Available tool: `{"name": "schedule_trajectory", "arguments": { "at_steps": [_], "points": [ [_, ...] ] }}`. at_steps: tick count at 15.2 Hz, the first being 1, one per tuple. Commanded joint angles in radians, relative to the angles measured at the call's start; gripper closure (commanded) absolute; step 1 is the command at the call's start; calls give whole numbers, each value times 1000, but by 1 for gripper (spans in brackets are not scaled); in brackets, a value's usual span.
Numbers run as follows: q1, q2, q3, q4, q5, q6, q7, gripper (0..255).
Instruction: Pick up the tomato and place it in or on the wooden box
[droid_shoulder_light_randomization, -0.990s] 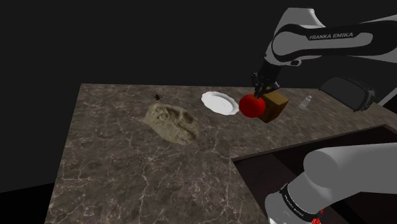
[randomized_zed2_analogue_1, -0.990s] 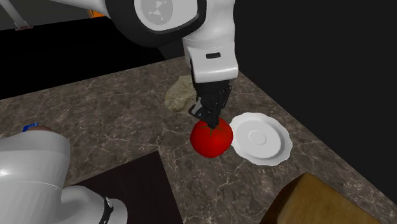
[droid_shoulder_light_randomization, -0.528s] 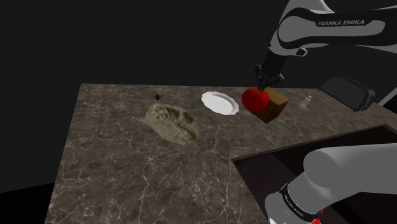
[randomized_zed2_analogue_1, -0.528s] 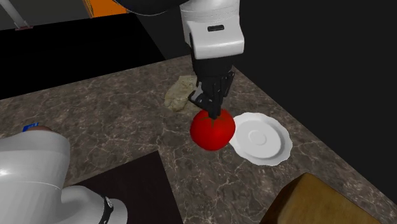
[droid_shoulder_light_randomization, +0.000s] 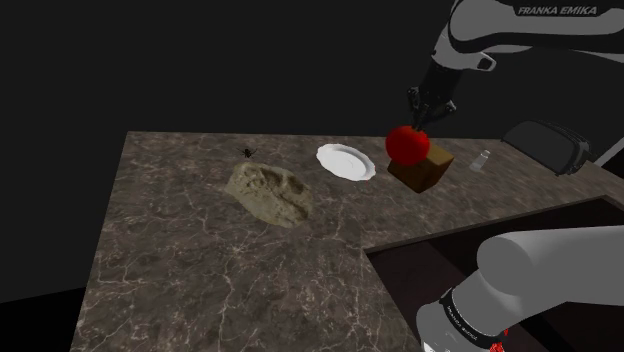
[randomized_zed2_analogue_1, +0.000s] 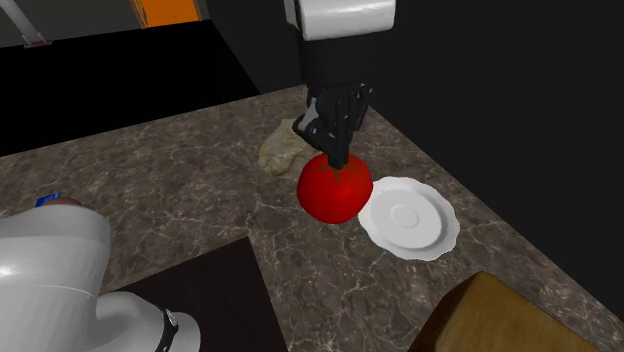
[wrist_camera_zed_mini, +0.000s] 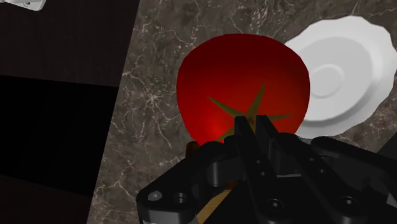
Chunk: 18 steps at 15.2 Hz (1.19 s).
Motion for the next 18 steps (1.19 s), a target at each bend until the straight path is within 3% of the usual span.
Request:
{"name": "schedule_trajectory", "arguments": {
  "at_steps": [1, 4, 18],
  "points": [
    [-2, 3, -3, 32, -2, -29, -4, 255],
    [-4, 7, -5, 74, -4, -67, -8, 255],
    [-120, 302, -198, 406, -99, -79, -276, 255]
  ]
}}
